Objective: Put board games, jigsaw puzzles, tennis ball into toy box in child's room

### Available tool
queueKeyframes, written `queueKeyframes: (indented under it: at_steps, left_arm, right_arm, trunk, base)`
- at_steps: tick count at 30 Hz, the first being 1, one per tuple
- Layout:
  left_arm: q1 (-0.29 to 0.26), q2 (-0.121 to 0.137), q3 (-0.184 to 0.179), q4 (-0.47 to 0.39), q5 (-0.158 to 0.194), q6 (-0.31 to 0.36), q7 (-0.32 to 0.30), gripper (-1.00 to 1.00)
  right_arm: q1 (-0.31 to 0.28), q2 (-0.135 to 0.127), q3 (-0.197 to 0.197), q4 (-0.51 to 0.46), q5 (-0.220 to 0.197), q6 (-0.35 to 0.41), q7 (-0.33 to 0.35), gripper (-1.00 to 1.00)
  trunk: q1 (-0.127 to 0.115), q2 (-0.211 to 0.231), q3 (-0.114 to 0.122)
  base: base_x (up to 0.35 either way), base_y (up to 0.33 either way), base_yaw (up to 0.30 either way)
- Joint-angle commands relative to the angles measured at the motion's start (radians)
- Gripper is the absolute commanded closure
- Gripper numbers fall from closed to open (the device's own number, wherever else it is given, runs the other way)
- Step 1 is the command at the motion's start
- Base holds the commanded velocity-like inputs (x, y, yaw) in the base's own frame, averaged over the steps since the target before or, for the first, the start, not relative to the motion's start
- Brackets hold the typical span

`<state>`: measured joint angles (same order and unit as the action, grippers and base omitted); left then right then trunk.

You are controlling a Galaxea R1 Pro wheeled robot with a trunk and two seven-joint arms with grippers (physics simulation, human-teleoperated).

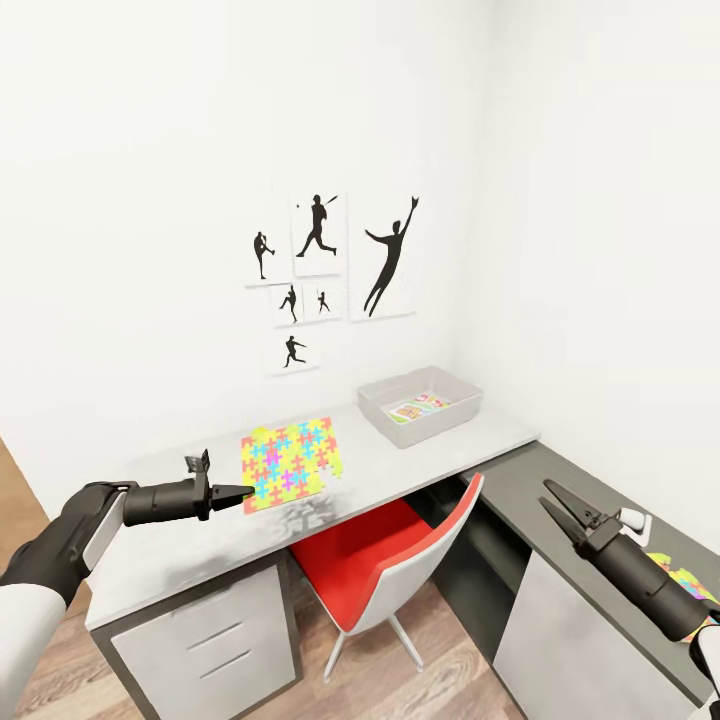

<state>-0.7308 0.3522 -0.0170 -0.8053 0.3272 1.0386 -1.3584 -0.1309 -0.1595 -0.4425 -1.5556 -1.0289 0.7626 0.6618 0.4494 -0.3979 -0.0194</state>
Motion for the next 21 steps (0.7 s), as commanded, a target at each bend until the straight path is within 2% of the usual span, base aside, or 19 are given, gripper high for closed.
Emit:
queueKeyframes:
  at_steps: [1,6,21]
  left_arm:
    - [-0.001,0.0,-0.002,0.0,0.003,0.009,-0.002,1.0]
    - [-0.001,0.001,-0.001,0.0,0.003,0.009,-0.002,1.0]
    - [-0.002,0.001,0.0,0.0,0.003,0.009,-0.006,1.0]
  right_arm:
    - [-0.001,-0.001,-0.002,0.0,-0.003,0.007,0.001,-1.0]
    - [-0.001,-0.001,-0.002,0.0,-0.003,0.007,0.0,-1.0]
    - [-0.001,-0.002,-0.001,0.0,-0.003,0.008,0.0,-1.0]
  trunk:
    - [0.001,-0.002,-0.002]
    - [0.001,-0.002,0.001]
    - [0.001,-0.002,0.018]
  base:
    - [0.0,0.0,0.0]
    - [0.0,0.0,-0.116]
    - [0.011,0.0,-0.215]
